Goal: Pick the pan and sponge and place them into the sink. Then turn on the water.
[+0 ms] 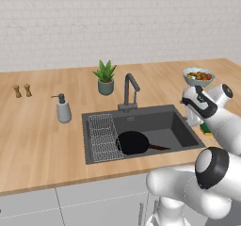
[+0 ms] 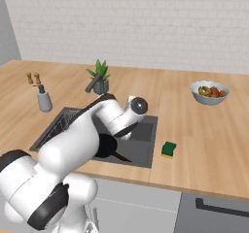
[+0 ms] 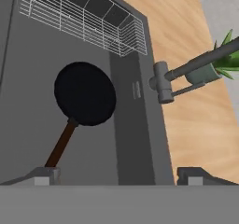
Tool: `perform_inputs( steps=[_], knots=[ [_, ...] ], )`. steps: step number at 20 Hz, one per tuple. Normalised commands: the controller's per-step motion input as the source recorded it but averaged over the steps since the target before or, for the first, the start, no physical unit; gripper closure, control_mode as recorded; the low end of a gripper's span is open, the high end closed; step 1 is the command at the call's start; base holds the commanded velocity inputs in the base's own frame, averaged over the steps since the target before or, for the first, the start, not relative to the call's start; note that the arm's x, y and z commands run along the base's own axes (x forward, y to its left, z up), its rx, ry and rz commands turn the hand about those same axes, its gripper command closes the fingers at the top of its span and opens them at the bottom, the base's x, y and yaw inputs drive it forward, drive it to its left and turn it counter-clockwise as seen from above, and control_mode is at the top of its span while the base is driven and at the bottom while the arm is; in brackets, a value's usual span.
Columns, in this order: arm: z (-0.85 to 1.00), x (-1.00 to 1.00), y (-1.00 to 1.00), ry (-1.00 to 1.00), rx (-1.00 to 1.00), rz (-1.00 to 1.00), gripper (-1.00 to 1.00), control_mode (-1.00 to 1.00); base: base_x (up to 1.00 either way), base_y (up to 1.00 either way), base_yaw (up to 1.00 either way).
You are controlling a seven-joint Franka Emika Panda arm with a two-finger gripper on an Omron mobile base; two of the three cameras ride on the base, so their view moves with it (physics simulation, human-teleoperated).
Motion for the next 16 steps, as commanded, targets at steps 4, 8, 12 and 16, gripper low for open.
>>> perform_inputs(
  steps=[4, 8, 12, 16],
  knots=[
    [0.55, -0.09, -0.26, 0.00, -0.09, 0.06, -1.00, -1.00, 0.00, 0.00, 0.00],
    [0.43, 0.00, -0.42, 0.00, -0.10, 0.16, -1.00, -1.00, 0.00, 0.00, 0.00],
    [0.27, -0.04, -0.48, 0.00, -0.11, 0.26, -1.00, -1.00, 0.00, 0.00, 0.00],
    [0.06, -0.05, -0.43, 0.00, -0.14, 0.32, -1.00, -1.00, 0.00, 0.00, 0.00]
  ],
)
